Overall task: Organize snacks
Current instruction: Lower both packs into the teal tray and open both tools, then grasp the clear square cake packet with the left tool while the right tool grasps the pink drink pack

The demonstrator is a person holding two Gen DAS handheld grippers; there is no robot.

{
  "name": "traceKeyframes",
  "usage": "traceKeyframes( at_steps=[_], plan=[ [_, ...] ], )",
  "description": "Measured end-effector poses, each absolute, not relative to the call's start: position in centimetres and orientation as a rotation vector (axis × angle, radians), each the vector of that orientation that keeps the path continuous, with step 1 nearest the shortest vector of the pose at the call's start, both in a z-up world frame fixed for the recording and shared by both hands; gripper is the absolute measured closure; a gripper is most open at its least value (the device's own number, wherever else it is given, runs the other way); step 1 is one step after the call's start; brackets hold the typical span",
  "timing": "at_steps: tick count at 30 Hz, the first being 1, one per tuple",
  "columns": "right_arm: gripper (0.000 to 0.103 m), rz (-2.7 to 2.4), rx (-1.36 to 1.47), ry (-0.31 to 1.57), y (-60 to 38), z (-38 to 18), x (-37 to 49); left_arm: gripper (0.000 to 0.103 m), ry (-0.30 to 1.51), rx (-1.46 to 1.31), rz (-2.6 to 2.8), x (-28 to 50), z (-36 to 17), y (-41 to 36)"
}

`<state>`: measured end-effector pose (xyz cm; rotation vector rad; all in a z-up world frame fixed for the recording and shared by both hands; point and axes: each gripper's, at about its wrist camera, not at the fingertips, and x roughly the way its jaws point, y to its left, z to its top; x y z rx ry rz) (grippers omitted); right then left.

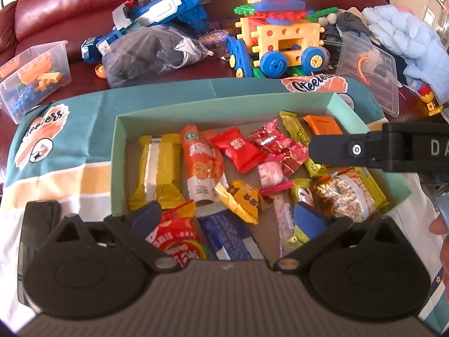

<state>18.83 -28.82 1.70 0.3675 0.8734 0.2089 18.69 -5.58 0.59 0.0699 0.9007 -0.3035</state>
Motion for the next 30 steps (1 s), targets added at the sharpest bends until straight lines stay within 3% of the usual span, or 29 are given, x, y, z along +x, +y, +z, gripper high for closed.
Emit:
traceKeyframes(
  at_steps=[10,28,30],
  plan=[
    [0.000,0.212,0.358,0.860,-29.6,3.1,14.5,0.000,0.899,0.077,-0.327,13.7,1.6,-4.9],
    [0.000,0.145,0.458,1.024,-31.1,-3.6,7.4,0.000,1.071,0.131,-0.355,8.9,-5.1,-6.4],
    [0.000,0.130,0.480,1.030,-31.5,-4.1,7.2,0.005,1.060,0.140,-0.351,8.9,-5.5,-6.8]
  ],
)
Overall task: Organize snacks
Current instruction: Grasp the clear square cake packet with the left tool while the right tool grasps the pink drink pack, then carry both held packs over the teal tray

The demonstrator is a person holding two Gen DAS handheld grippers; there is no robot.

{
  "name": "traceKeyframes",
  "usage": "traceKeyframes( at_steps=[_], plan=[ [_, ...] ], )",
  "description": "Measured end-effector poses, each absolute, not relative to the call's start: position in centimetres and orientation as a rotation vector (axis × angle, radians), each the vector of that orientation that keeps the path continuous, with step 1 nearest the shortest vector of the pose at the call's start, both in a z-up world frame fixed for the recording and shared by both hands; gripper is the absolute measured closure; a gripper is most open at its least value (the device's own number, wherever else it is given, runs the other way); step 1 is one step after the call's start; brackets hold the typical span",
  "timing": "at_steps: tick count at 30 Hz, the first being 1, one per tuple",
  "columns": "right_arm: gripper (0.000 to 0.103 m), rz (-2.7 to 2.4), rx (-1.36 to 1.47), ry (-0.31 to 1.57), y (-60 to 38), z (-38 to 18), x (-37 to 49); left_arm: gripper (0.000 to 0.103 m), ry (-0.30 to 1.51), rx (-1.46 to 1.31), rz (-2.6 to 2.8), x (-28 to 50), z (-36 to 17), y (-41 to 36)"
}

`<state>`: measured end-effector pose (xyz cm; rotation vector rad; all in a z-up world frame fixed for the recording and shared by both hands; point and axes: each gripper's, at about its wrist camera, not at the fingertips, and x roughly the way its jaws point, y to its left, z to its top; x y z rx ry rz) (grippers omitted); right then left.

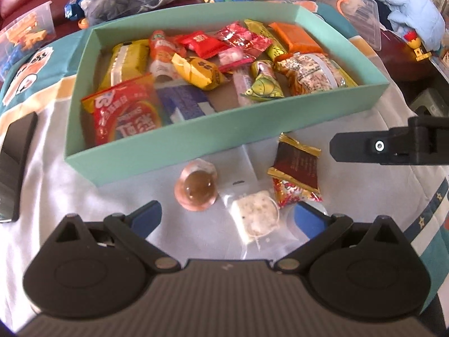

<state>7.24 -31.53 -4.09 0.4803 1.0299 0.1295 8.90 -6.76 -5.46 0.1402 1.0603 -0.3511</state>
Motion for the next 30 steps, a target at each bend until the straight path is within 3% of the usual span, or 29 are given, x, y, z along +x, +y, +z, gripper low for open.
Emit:
traceKeyframes(
  at_steps=[1,2,4,5,13,20,21,24,28,30],
  plan=[
    [0.000,0.124,0.485,1.031,-31.6,-4.2,7.2,0.017,1.055,0.139,-0.356,8.9,-5.6,-6.8],
    [0.000,0.122,0.487,1.032,-31.7,-4.3,7.1,0.038,1.061,0.131,-0.371,8.9,-5.8,-6.8],
    [0.003,0.134,0.487,1.037,-31.5,-4.5,7.0,0.069,1.078,0.112,-0.402,8.9,-6.1,-6.7],
    [0.004,0.142,0.488,1.040,-31.4,-4.6,7.0,0.071,1.064,0.143,-0.403,8.6,-6.0,-6.7],
    [0.031,0.268,0.391,1.080,-28.9,-5.1,4.7,0.071,1.079,0.092,-0.401,7.0,-5.9,-2.9],
    [0.037,0.359,0.201,1.115,-25.8,-5.6,1.3,0.065,1.086,0.065,-0.378,5.2,-5.9,-0.5],
    [0.041,0.363,0.158,1.105,-25.3,-5.5,0.9,0.063,1.085,0.065,-0.378,5.1,-5.9,-0.4],
    [0.072,0.362,0.017,1.080,-23.9,-5.4,0.0,0.045,1.083,0.080,-0.359,5.3,-5.9,-0.4],
    [0.074,0.367,0.046,1.087,-24.0,-5.4,-0.2,0.041,1.084,0.114,-0.358,5.4,-6.1,-0.7],
    [0.075,0.357,0.076,1.092,-24.3,-5.4,-0.2,0.045,1.075,0.141,-0.361,5.2,-6.2,-1.0]
  ],
)
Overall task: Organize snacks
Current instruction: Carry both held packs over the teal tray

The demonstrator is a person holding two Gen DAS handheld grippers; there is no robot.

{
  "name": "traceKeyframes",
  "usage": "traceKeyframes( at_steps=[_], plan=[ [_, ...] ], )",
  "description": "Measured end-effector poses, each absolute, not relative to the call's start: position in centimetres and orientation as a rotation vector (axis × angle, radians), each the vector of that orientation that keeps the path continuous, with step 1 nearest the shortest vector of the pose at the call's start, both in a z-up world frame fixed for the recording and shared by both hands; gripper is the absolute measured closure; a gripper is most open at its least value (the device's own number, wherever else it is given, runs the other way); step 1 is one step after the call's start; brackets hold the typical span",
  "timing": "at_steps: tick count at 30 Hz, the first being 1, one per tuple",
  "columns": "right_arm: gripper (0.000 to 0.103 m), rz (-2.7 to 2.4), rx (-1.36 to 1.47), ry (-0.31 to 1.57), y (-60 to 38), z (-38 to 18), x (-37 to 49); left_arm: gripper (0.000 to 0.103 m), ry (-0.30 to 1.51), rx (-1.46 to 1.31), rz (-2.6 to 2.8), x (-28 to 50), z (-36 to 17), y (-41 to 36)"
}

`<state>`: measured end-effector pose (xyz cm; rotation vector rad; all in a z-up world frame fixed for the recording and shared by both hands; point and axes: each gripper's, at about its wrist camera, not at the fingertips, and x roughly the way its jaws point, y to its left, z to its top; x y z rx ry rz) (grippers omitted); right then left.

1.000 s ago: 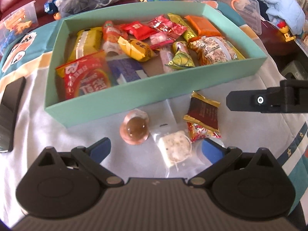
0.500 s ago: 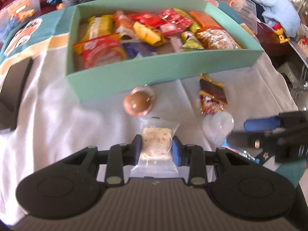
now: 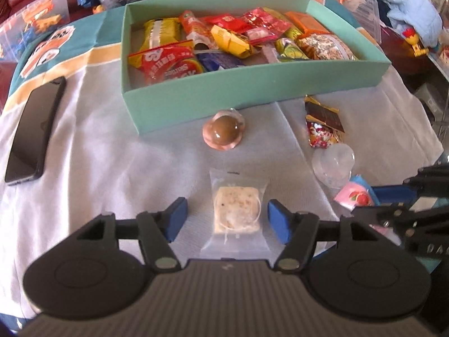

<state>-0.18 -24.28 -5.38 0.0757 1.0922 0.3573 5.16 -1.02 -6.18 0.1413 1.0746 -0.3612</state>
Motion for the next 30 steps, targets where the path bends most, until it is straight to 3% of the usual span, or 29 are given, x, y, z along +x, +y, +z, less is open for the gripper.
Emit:
traceKeyframes(
  at_steps=[1,2,13,20,30],
  plan=[
    [0.075,0.350,0.087,1.093,-24.4,-5.4,-0.2,0.063,1.063,0.158,-0.362,5.0,-6.2,-1.2],
    [0.075,0.344,0.096,1.093,-25.0,-5.3,0.0,0.071,1.056,0.168,-0.367,4.9,-6.1,-1.3],
    [0.075,0.290,0.240,1.010,-29.4,-1.8,1.2,0.072,1.031,0.033,-0.413,5.9,-2.2,0.2],
    [0.075,0.266,0.297,0.924,-31.4,0.8,5.5,0.072,0.942,0.005,-0.432,9.4,1.7,-0.5],
    [0.075,0.254,0.282,0.876,-32.0,2.6,12.3,0.072,0.915,-0.001,-0.428,15.4,2.8,-1.9]
  ],
)
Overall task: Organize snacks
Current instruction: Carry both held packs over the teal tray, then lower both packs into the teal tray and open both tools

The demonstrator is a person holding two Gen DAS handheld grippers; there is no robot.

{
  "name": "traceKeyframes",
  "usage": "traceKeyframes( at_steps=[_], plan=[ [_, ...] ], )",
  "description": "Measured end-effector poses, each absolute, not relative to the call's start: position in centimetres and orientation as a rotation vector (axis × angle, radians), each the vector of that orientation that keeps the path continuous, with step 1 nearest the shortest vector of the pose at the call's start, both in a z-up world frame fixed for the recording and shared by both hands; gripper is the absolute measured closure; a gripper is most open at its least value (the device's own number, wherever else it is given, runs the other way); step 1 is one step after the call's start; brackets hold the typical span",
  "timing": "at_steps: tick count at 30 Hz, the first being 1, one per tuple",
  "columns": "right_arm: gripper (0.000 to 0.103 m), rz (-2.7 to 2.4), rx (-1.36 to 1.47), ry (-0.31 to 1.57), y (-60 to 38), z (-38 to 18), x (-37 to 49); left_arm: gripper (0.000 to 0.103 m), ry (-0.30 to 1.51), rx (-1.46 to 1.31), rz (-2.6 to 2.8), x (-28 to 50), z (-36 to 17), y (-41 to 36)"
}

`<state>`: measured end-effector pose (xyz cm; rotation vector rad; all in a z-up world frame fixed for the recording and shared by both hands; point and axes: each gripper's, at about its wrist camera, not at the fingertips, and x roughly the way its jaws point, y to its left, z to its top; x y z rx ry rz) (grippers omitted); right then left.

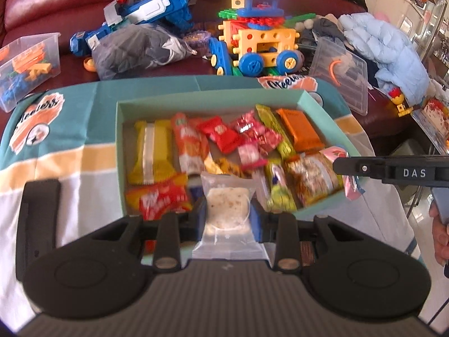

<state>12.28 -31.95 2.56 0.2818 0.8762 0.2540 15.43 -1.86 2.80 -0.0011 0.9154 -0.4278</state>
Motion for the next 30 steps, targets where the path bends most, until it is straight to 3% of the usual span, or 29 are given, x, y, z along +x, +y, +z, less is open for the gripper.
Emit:
traceKeyframes(
  at_steps=[15,29,30],
  plan=[
    [0.075,0.206,0.315,0.853,-31.7,2.3,25.6,0.072,0.908,-0.028,-0.397,26.5,2.0,-6.5],
    [0.075,0.186,0.302,0.879,-31.1,-0.3,28.9,0.071,0.939,-0.020,-0.377,29.1,-0.2,-7.4],
    [0.071,0.189,0.303,0.878,-30.9,-0.4,29.0,0.068,0.934,-0.014,-0.364,29.1,-0.2,-7.4]
  ],
)
